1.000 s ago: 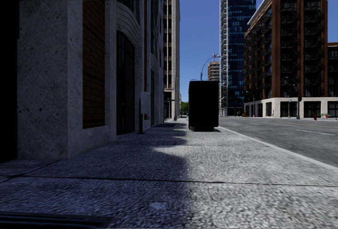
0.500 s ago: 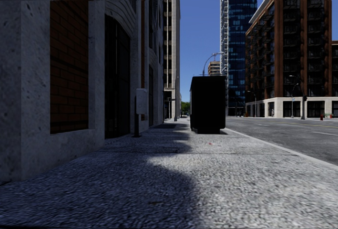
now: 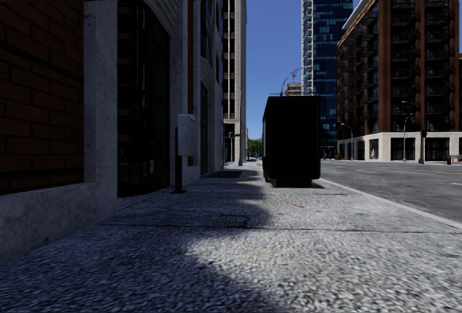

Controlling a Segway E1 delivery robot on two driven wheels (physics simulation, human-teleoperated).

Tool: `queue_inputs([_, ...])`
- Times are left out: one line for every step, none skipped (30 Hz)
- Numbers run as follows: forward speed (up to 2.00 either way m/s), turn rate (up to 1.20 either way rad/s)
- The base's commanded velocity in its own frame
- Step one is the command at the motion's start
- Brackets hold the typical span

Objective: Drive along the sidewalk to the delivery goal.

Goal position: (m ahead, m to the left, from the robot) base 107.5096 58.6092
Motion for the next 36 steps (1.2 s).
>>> queue_inputs([2.0, 0.0])
queue_inputs([2.0, 0.0])
queue_inputs([2.0, 0.0])
queue_inputs([2.0, 0.0])
queue_inputs([2.0, 0.0])
queue_inputs([2.0, 0.0])
queue_inputs([2.0, 0.0])
queue_inputs([2.0, 0.0])
queue_inputs([2.0, 0.0])
queue_inputs([2.0, 0.0])
queue_inputs([2.0, 0.0])
queue_inputs([2.0, 0.0])
queue_inputs([2.0, 0.0])
queue_inputs([2.0, 0.0])
queue_inputs([2.0, 0.0])
queue_inputs([2.0, 0.0])
queue_inputs([2.0, 0.0])
queue_inputs([2.0, 0.0])
queue_inputs([2.0, 0.0])
queue_inputs([2.0, 0.0])
queue_inputs([2.0, 0.0])
queue_inputs([2.0, 0.0])
queue_inputs([2.0, 0.0])
queue_inputs([2.0, 0.0])
queue_inputs([2.0, 0.0])
queue_inputs([2.0, 0.0])
queue_inputs([2.0, 0.0])
queue_inputs([2.0, 0.0])
queue_inputs([2.0, 0.0])
queue_inputs([2.0, 0.0])
queue_inputs([2.0, 0.0])
queue_inputs([2.0, 0.0])
queue_inputs([2.0, 0.0])
queue_inputs([2.0, 0.0])
queue_inputs([2.0, 0.0])
queue_inputs([2.0, 0.0])
